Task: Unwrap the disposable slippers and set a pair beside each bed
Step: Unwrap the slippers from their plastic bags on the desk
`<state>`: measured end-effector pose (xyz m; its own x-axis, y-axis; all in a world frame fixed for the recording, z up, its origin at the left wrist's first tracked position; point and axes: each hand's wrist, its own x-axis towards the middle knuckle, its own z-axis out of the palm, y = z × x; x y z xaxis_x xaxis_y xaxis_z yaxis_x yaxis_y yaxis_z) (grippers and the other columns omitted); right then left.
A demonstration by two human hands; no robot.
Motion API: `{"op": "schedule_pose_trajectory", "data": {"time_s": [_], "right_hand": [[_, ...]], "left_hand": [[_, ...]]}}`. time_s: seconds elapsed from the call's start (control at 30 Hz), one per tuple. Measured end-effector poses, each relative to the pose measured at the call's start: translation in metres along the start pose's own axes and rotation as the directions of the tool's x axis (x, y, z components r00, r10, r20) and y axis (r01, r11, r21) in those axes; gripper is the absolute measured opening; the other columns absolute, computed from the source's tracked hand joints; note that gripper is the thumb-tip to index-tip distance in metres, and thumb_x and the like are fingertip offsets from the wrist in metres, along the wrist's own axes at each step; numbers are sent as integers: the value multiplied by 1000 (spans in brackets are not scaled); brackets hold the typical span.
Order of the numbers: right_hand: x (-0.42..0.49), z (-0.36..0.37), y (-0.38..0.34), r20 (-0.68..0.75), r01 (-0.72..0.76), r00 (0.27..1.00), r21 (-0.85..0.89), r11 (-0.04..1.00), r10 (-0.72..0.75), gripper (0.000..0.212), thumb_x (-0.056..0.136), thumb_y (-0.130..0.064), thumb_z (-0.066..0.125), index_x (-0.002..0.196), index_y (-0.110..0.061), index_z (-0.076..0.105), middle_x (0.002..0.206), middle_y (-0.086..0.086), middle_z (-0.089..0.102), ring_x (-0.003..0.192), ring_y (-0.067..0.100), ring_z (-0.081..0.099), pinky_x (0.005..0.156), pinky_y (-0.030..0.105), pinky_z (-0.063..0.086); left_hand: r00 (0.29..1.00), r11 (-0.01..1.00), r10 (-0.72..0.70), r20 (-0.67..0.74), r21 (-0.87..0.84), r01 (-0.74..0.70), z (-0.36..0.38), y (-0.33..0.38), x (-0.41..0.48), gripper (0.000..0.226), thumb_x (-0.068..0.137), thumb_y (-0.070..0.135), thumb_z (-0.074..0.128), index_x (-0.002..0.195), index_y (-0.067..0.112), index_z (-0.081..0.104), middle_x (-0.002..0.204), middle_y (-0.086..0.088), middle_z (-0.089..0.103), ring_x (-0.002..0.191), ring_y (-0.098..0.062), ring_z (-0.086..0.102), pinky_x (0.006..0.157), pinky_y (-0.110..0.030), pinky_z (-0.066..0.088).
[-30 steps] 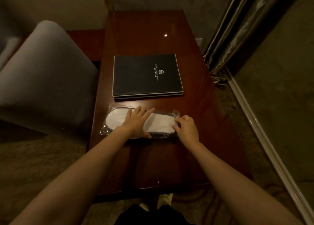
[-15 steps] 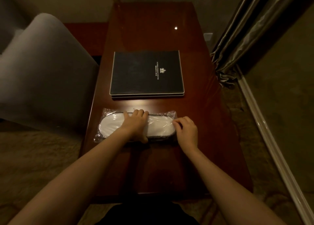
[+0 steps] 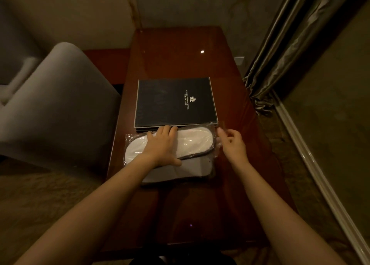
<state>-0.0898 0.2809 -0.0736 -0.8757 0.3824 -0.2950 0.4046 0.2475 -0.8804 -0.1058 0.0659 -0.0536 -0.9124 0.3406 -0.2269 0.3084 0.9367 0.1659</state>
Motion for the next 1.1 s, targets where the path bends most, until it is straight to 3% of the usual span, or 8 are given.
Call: {"op": "schedule_pose_trajectory", "data": {"time_s": [0.2, 0.33, 0.43, 0.57, 0.73, 0.87, 1.0, 1.1], "right_hand": [[3, 0, -16, 12, 60, 998, 168, 984, -63, 39, 87, -4, 56, 123, -17, 48, 96, 2, 62, 78, 10, 61, 59, 19, 47], [-4, -1, -13, 89, 160, 984, -65, 985, -154, 37, 88, -3, 55, 124, -11, 49, 98, 6, 62, 83, 17, 63, 60, 15, 44], [-11, -3, -24, -13, 263, 963, -169, 950, -269, 36, 86, -9, 60, 121, -12, 51, 96, 0, 58, 78, 8, 57, 59, 11, 39], [-18, 1, -57, 18, 541, 830, -262, 799, -557, 24, 84, -16, 63, 107, -17, 57, 98, -6, 55, 86, 7, 54, 64, 10, 39], [-18, 19, -72, 351, 342, 909, -315, 885, -227, 38, 86, -34, 60, 116, -12, 53, 105, 3, 60, 94, 18, 59, 78, 31, 55], [-21, 18, -79, 421, 364, 870, -196, 910, -257, 16, 86, -25, 61, 98, -17, 57, 90, -2, 61, 88, 21, 63, 64, 25, 53], [-21, -2, -82, 348, 231, 918, -83, 969, -189, 18, 86, -21, 61, 102, -14, 58, 102, 10, 64, 90, 23, 64, 78, 38, 57], [-17, -19, -87, 427, 277, 891, -240, 930, -155, 24, 82, -20, 65, 104, -13, 56, 98, 6, 62, 85, 19, 63, 71, 32, 55]], "left_hand": [[994, 977, -106, -14, -185, 102, -11, -21, -2, 111, 53, 57, 72, 143, 19, 19, 145, -4, 31, 132, -25, 32, 104, -55, 32], [995, 982, -91, -36, -172, 84, -15, -29, -8, 110, 53, 56, 71, 143, 18, 20, 144, -3, 33, 131, -24, 33, 105, -55, 32], [994, 989, -96, -48, -114, 90, -15, -35, -12, 111, 53, 56, 71, 143, 17, 20, 144, -3, 33, 132, -24, 32, 105, -54, 31], [994, 995, -72, -83, -81, 65, -18, -37, -11, 112, 52, 59, 72, 143, 18, 20, 145, -4, 33, 132, -25, 32, 106, -55, 31], [987, 999, 13, -163, -48, -21, -19, -28, -12, 113, 52, 63, 70, 143, 20, 19, 146, -4, 32, 134, -25, 30, 108, -56, 27], [988, 999, 29, -152, -30, -34, -13, -30, -18, 117, 53, 62, 70, 146, 22, 12, 148, -4, 28, 136, -25, 28, 110, -52, 27], [989, 999, 39, -141, -5, -40, -11, -36, -21, 120, 54, 57, 73, 148, 20, 7, 149, -5, 24, 138, -25, 24, 110, -49, 28], [994, 999, 50, -97, 17, -48, -13, -35, -22, 118, 56, 54, 75, 148, 19, 9, 150, -6, 22, 139, -27, 23, 110, -50, 29]]}}
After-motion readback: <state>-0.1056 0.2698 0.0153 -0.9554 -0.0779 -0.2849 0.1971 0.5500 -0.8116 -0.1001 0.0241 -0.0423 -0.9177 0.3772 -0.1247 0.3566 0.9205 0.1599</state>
